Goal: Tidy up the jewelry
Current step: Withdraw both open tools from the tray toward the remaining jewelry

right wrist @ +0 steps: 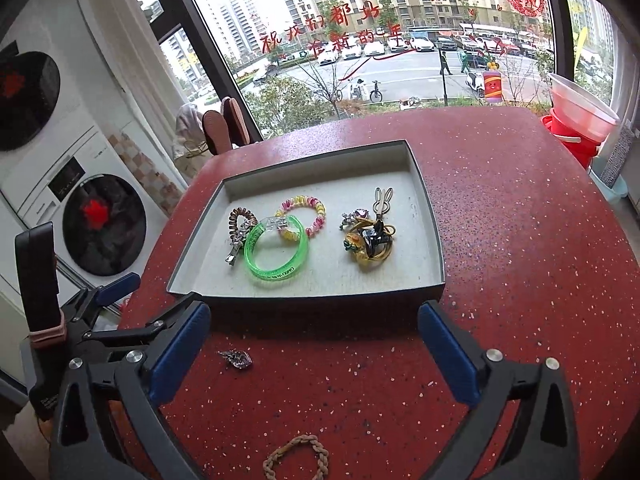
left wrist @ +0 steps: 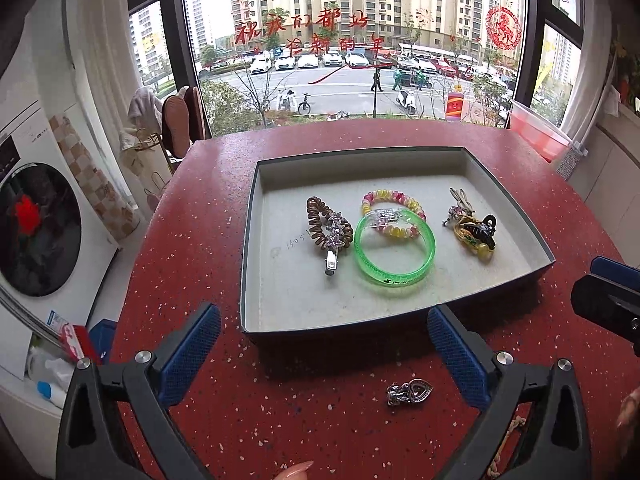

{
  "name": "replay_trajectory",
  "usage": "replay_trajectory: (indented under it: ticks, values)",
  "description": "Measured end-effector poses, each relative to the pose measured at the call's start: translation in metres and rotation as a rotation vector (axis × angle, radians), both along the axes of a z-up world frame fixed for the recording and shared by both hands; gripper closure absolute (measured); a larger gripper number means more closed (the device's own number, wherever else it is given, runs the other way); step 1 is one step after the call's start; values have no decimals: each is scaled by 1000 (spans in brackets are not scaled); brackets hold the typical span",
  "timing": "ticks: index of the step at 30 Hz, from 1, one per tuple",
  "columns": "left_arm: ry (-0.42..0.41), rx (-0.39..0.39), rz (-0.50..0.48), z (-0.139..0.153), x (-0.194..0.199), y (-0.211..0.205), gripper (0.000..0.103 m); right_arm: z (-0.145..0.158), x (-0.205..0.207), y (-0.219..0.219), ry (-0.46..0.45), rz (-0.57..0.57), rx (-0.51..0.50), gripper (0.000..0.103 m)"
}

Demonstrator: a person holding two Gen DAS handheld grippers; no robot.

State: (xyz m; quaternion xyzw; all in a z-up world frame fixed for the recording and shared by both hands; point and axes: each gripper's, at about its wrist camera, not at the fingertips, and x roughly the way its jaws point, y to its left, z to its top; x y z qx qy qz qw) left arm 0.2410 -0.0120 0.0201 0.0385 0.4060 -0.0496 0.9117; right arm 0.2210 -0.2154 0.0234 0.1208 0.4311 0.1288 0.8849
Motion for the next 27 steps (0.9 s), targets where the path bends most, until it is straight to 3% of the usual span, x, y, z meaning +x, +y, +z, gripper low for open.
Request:
replay_trajectory:
  ticks: [7, 12, 18, 27]
  values:
    - [20, 3, 3, -9, -19, 5, 0, -7, -22, -3, 26, -6, 36, 0]
    - [22, 20, 16, -21, -31, 10, 0, -15, -35, 1, 70, 5, -43, 0]
    - [86, -5, -21, -41, -43, 11, 0, -33, -53, 0, 133, 16, -44, 0]
    - [118, -6, -42, -53, -50, 0, 0, -58, -85, 7, 179, 35, -102, 0]
